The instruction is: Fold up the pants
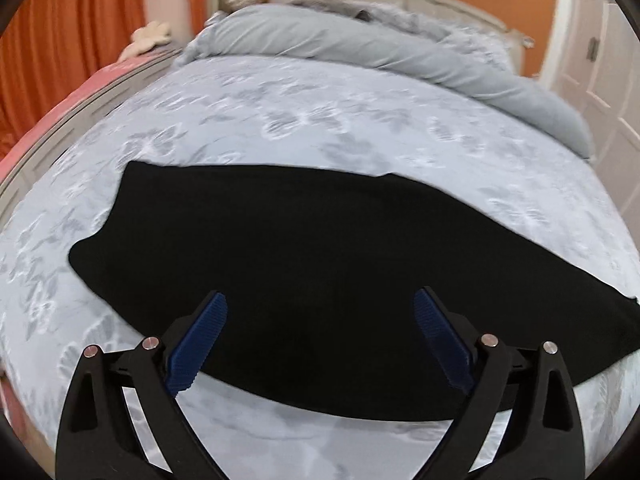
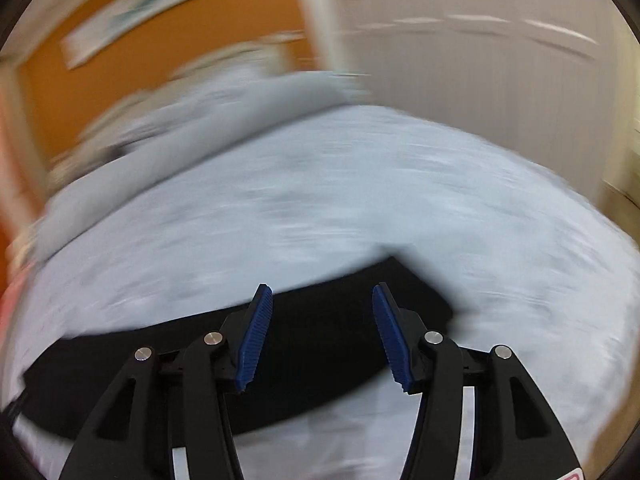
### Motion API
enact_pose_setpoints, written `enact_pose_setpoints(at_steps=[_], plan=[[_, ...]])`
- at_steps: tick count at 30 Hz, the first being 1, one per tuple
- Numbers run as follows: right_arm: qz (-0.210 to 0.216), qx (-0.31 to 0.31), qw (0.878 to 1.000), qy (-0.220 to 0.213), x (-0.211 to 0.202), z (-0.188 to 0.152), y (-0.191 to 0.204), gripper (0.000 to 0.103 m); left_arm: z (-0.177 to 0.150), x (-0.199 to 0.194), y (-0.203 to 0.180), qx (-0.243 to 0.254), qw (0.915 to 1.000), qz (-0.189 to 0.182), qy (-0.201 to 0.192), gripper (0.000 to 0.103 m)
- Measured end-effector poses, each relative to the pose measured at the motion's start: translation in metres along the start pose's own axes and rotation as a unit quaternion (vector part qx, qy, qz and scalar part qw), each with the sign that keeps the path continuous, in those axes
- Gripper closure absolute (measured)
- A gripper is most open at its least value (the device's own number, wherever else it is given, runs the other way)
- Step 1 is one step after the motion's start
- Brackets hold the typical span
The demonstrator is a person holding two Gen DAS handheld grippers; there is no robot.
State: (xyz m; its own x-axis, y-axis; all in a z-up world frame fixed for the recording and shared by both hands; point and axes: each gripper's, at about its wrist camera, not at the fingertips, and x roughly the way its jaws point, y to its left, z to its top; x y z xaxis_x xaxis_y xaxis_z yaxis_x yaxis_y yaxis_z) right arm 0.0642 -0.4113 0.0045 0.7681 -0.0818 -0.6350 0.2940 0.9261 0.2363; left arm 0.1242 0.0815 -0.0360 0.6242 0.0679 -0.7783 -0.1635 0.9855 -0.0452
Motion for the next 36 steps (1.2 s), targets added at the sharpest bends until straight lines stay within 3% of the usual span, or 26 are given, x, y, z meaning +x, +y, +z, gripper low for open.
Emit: enact_pose_setpoints(at_steps=[2,6,10,15,17,19,20,22,23,25,27,29,31,33,36], plan=[[0.073,-0.07,0.994,0.046,0.024,-0.009,0.075,0.051,0.004,0.003,0.012,-0.015,0.9998,0.012,0.008,0.01],[0.169,-0.17,0.963,0.126,0.086,-0.038,0.219,0.051,0.012,0.004,0.04,-0.037,0.9989,0.021,0.019,0.01],[0.184,-0.21,0.949,0.146,0.144,-0.049,0.316,0.051,0.013,0.009,0.064,-0.035,0.9985,0.033,0.027,0.01],[0.169,-0.206,0.948,0.177,0.199,-0.053,0.379,0.051,0.013,0.019,0.096,-0.033,0.9976,0.045,0.043,0.01],[0.17,-0.229,0.933,0.218,0.223,-0.071,0.401,0.063,0.014,0.02,0.105,-0.032,0.9974,0.05,0.042,0.01],[0.163,-0.273,0.927,0.199,0.225,-0.079,0.419,0.094,0.013,0.022,0.113,-0.031,0.9971,0.054,0.044,0.01],[0.152,-0.29,0.926,0.189,0.226,-0.079,0.429,0.096,0.013,0.022,0.116,-0.03,0.9972,0.052,0.045,0.01],[0.136,-0.281,0.935,0.168,0.235,-0.068,0.438,0.101,0.015,0.024,0.118,-0.025,0.9975,0.047,0.046,0.01],[0.108,-0.279,0.941,0.158,0.246,-0.063,0.443,0.103,0.015,0.025,0.117,-0.02,0.9976,0.049,0.045,0.01],[0.077,-0.263,0.948,0.162,0.256,-0.052,0.437,0.103,0.015,0.028,0.113,-0.012,0.9973,0.055,0.048,0.01],[0.113,-0.214,0.959,0.146,0.234,-0.036,0.421,0.102,0.015,0.029,0.11,-0.009,0.9972,0.052,0.053,0.01],[0.144,-0.208,0.962,0.106,0.19,-0.027,0.4,0.094,0.017,0.026,0.105,-0.009,0.9979,0.044,0.047,0.01],[0.138,-0.24,0.958,0.077,0.144,-0.028,0.373,0.067,0.018,0.023,0.1,-0.003,0.9981,0.046,0.04,0.01],[0.104,-0.269,0.954,0.077,0.11,-0.037,0.331,0.062,0.017,0.02,0.091,0.004,0.9984,0.043,0.037,0.01],[0.06,-0.27,0.958,0.076,0.082,-0.044,0.268,0.062,0.013,0.018,0.074,0.017,0.9986,0.037,0.035,0.01]])
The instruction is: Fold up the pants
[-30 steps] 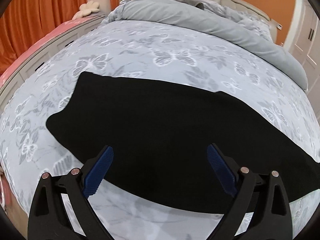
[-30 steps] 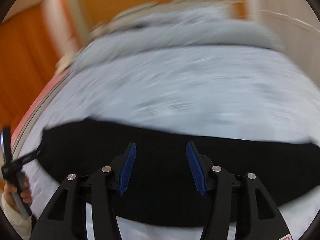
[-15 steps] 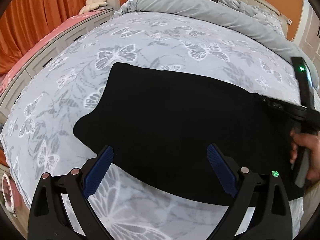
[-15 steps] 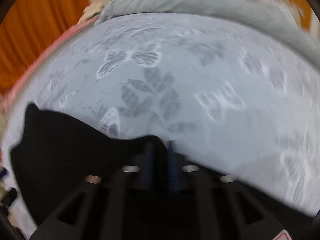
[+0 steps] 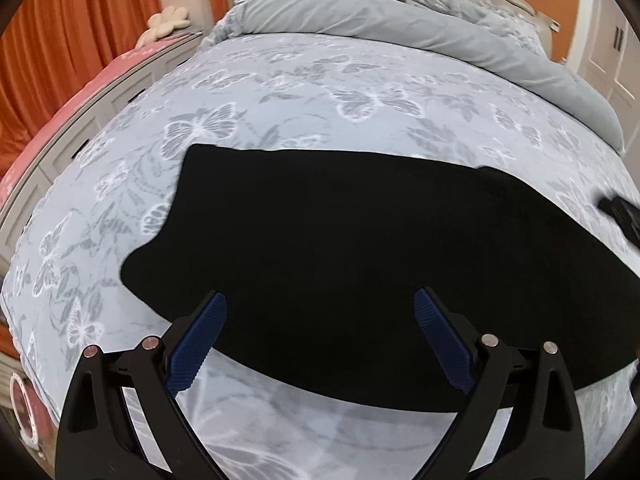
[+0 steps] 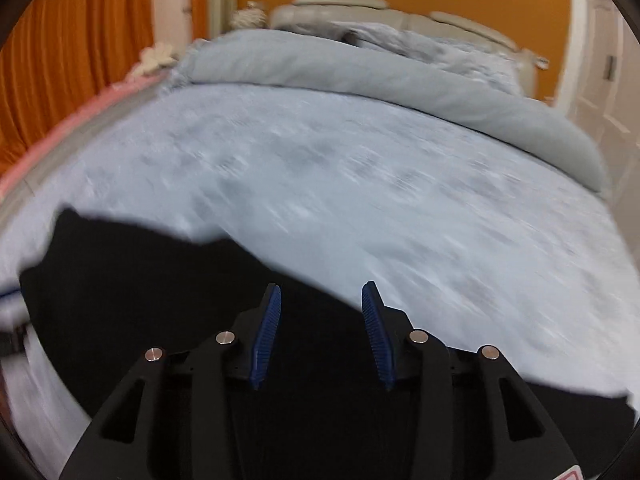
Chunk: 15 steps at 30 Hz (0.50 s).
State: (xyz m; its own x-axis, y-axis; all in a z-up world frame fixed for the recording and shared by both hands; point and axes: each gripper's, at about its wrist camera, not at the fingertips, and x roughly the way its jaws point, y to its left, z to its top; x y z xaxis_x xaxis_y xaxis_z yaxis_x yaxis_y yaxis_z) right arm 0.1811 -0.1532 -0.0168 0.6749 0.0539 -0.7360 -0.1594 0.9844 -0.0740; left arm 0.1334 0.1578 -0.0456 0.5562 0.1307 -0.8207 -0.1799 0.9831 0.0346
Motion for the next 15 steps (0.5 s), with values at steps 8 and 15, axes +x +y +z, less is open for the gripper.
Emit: enact_pose_setpoints(at_steps=[8,15], plan=[[-0.115,0.157,0.978,0.069,-0.028,-0.11,-0.192,0.064,-0.016,-0.014,-0.044,0.021,0.9997,-0.013,-0.002,0.009],[-0.201,0.397,0.894,-0.044,-0.121,-0.18,-0.355,0.035,-0.02,-0.015,-0.093,0.036,0.9987,-0.035,-0.003,0.009]])
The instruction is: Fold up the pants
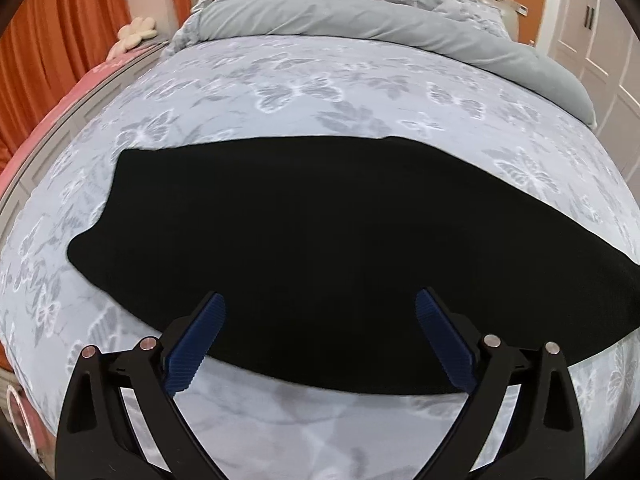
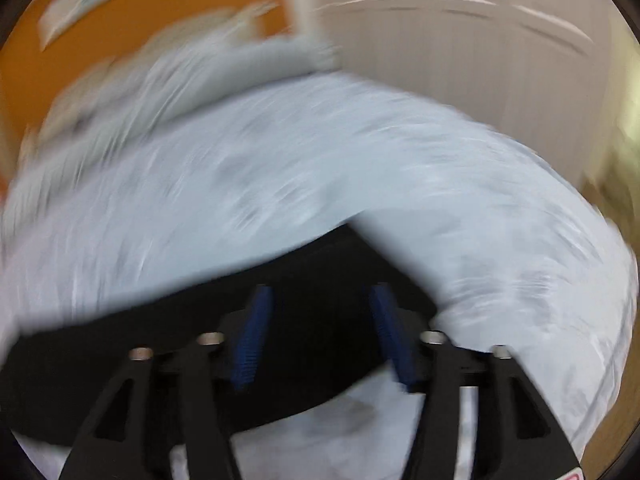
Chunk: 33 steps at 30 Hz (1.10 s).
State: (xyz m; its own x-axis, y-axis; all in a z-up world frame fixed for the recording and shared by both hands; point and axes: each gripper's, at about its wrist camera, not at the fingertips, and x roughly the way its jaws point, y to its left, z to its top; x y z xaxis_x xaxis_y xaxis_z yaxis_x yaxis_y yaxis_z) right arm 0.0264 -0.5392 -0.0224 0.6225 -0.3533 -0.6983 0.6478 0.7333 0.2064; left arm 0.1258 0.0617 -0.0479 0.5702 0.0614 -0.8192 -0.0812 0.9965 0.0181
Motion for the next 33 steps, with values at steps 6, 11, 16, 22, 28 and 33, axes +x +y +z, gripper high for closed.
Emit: enact_pose_setpoints(at_steps=[6,11,16,22,28,33], plan=[[0.074,-0.037,0.99,0.117,0.068,0.008,0.0,0.092,-0.001,0.01,-0.036,0.053,0.9981,0.019,-0.024,0.009],[0.126,-0.1,0.986,-0.04,-0.001,0.033,0.03,0.095,0.0,0.014,-0.039,0.06,0.9977,0.015,-0.028,0.009],[-0.048,-0.086,0.994,0.045,0.069,0.005,-0.025,0.078,0.004,0.018,-0.038,0.041,0.9988,0.0,-0.027,0.009],[-0.005,-0.051,0.999,-0.008,0.026,0.007,-0.04,0.055,0.001,0.011,-0.039,0.043,0.9986,-0.002,-0.032,0.009],[0.006,-0.089,0.995,0.055,0.054,-0.018,-0.008,0.039,-0.002,0.009,-0.042,0.042,0.9986,0.0,-0.033,0.009],[0.005,-0.12,0.992,0.047,0.055,-0.019,0.013,0.09,-0.002,0.005,-0.04,0.045,0.9984,-0.004,-0.035,0.009]])
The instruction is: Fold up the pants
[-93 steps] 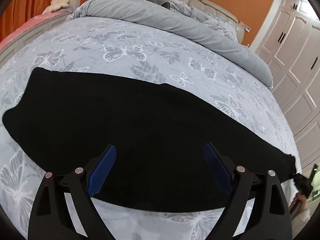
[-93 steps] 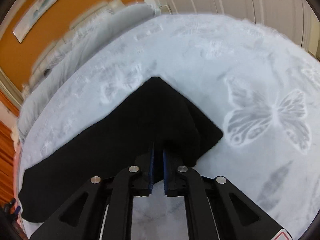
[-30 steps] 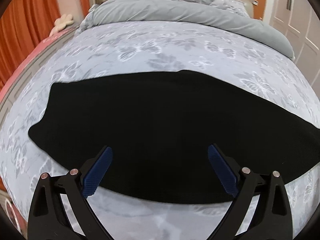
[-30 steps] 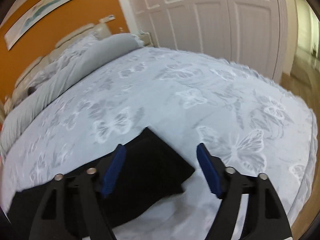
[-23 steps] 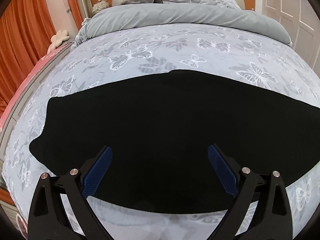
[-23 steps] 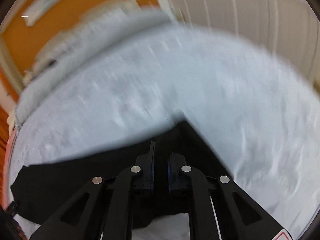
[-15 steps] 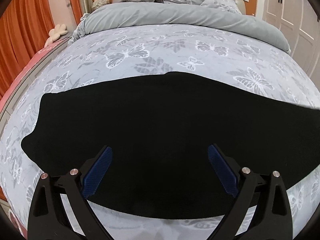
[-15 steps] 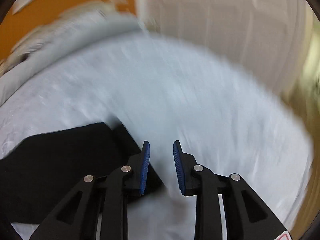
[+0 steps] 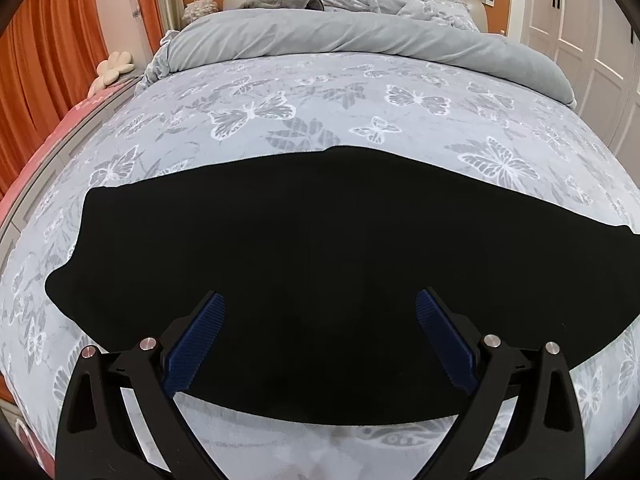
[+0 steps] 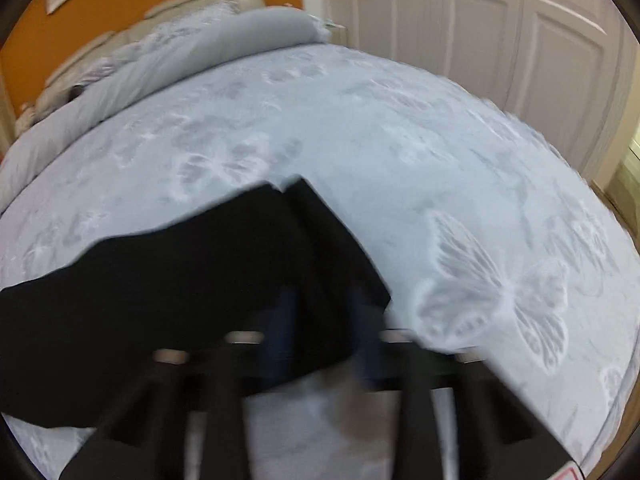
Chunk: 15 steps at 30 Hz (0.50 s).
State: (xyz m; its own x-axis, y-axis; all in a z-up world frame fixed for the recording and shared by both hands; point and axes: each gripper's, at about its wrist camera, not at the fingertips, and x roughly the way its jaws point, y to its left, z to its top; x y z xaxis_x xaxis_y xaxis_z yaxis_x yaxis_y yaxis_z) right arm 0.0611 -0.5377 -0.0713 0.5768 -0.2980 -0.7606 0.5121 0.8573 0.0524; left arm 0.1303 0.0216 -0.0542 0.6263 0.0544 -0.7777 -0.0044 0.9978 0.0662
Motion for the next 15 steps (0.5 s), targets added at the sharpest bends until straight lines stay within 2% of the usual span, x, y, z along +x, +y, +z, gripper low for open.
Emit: enact_pose_setpoints(at_steps=[1,3,4,5,6,7,9,11,12,13,14,15], plan=[[-0.008,-0.002,0.999,-0.031,-0.015,0.008,0.0,0.09,0.001,0.0,0.001,-0.001,1.0,0.0,0.0,0.009],[-0.026,0.003,0.998,-0.059,-0.023,0.013,-0.008,0.091,0.003,0.001,0.004,-0.008,1.0,-0.001,0.001,0.009],[-0.075,0.005,0.995,-0.062,-0.019,0.011,-0.015,0.103,0.004,0.001,0.006,-0.013,0.9999,-0.003,0.003,0.009],[-0.109,0.007,0.993,-0.042,-0.006,0.005,-0.023,0.1,0.004,0.001,0.007,-0.016,0.9998,-0.005,0.004,0.009],[-0.103,0.017,0.994,-0.018,0.002,0.001,-0.029,0.1,0.005,0.002,0.008,-0.019,0.9998,-0.006,0.006,0.009],[-0.08,0.054,0.995,0.018,0.013,-0.006,-0.042,0.099,0.005,0.003,0.008,-0.018,0.9998,-0.007,0.008,0.008],[-0.044,0.082,0.996,0.008,0.004,-0.006,-0.049,0.099,0.004,0.002,0.007,-0.015,0.9998,-0.006,0.008,0.009],[-0.019,0.06,0.997,-0.038,-0.02,0.003,-0.036,0.091,0.005,0.001,0.006,-0.015,0.9998,-0.008,0.007,0.009],[-0.005,0.052,0.997,-0.05,-0.026,0.006,-0.03,0.069,0.005,0.001,0.005,-0.015,0.9998,-0.009,0.006,0.008],[0.007,0.047,0.997,-0.054,-0.026,0.008,-0.022,0.038,0.005,0.0,0.004,-0.015,0.9998,-0.01,0.005,0.008],[0.007,0.038,0.998,-0.046,-0.018,0.008,-0.014,0.033,0.004,0.0,0.003,-0.014,0.9998,-0.01,0.004,0.008],[0.002,0.022,0.999,-0.026,-0.005,0.007,-0.007,0.034,0.004,-0.001,0.002,-0.011,0.9999,-0.008,0.003,0.009]])
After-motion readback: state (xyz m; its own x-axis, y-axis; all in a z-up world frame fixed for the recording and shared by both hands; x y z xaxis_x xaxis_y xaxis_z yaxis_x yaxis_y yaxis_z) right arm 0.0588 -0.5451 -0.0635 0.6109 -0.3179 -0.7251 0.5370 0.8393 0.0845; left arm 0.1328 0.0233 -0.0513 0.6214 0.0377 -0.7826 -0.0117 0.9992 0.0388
